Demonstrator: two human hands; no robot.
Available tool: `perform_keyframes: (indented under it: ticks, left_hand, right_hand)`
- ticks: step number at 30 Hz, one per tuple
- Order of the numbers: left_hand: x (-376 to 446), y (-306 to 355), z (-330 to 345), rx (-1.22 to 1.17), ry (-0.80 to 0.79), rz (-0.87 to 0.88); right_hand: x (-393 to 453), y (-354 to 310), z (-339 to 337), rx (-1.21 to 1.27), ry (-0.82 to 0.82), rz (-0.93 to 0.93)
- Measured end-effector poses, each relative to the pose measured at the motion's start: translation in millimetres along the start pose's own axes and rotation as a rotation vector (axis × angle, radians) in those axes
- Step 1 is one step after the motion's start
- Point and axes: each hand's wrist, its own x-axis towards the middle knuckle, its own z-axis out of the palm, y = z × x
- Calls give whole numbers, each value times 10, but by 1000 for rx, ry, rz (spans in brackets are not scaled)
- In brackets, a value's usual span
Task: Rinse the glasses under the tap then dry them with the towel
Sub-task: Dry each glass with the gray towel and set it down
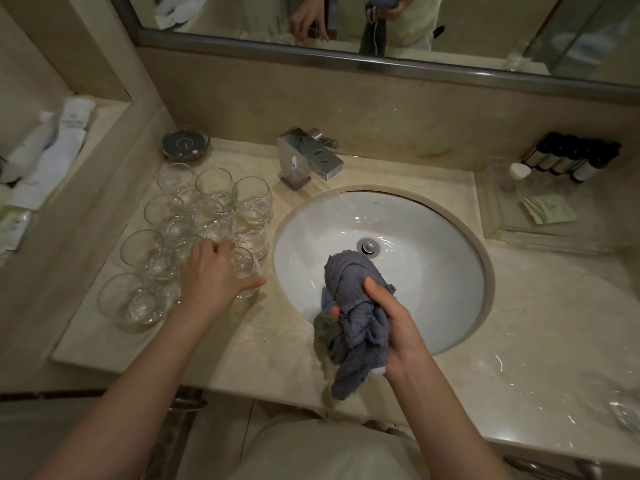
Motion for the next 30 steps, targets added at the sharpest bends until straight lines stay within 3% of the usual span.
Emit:
perform_keyframes:
  ticks: [9, 13, 19, 24, 30]
  left_hand:
    - [-108, 80, -35, -48, 60, 38]
    - [-104, 448, -107, -265, 100, 223]
    - [-160, 1575, -90, -534, -138, 456]
    - [-358, 2534, 108, -605, -321, 627]
    - [-781, 3527, 409, -664, -555, 750]
  right_hand:
    - [-103, -80, -144, 33, 8, -60]
    - [-202, -156, -262, 96, 18, -112]
    - [-528, -344, -461, 171, 166, -179]
    - [-709, -464, -824, 296, 327, -248]
    - [-880, -576, -1222, 340, 405, -318]
